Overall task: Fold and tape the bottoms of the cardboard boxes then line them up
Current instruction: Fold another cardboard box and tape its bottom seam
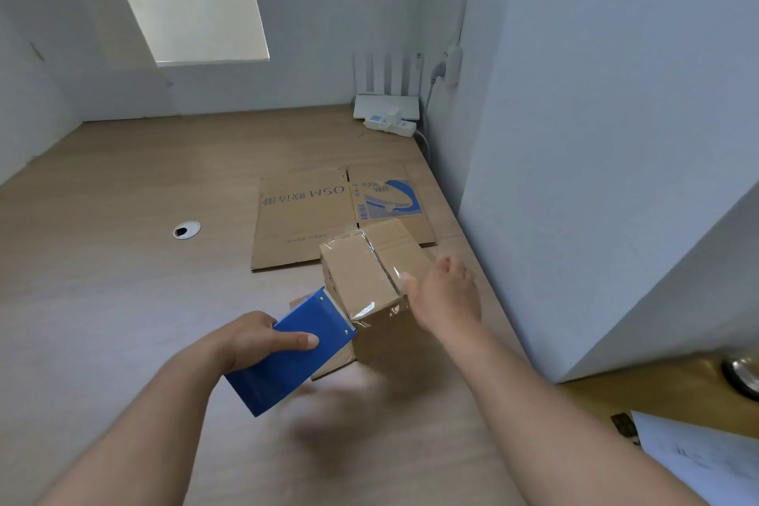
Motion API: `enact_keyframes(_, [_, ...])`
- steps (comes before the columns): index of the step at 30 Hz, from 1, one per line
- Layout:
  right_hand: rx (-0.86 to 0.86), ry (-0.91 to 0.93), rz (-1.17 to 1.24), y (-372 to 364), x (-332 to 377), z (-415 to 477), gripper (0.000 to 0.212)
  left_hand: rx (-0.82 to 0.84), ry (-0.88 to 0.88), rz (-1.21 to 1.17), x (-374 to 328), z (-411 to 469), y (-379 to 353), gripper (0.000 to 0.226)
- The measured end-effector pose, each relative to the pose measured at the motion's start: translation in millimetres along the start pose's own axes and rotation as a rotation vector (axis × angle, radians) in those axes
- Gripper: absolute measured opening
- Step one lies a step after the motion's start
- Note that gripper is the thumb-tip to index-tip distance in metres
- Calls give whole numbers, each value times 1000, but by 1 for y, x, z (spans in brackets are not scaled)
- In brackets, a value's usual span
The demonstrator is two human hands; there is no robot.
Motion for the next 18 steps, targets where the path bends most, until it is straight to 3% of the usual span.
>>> enact_keyframes(2, [97,83,-105,-11,18,-12,96,-10,-8,-8,-1,-1,1,69])
enact_keyframes(4, [174,99,-191,-20,23,-18,108,-22,-13,-2,-2,-3,2,67])
enact_keyframes(11, [234,71,-203,-26,21,-14,109,9,8,-37,18,-28,18,83])
enact_keyframes(16, [233,64,-208,-27,22,-14,111,-58,77,87,7,-17,16,54])
enact_keyframes(18, [227,66,-201,-26,22,-15,111,-151,133,256,0,-11,16,44])
Point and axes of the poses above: each hand's wrist, its own z-axis towards the middle knuckle, its own y-axis out of the back of the hand, x = y × z, the point moved 6 cm from there along z, towards the middle knuckle, and after that the axes turned 3 degrees about -y, right-handed, at the moved point
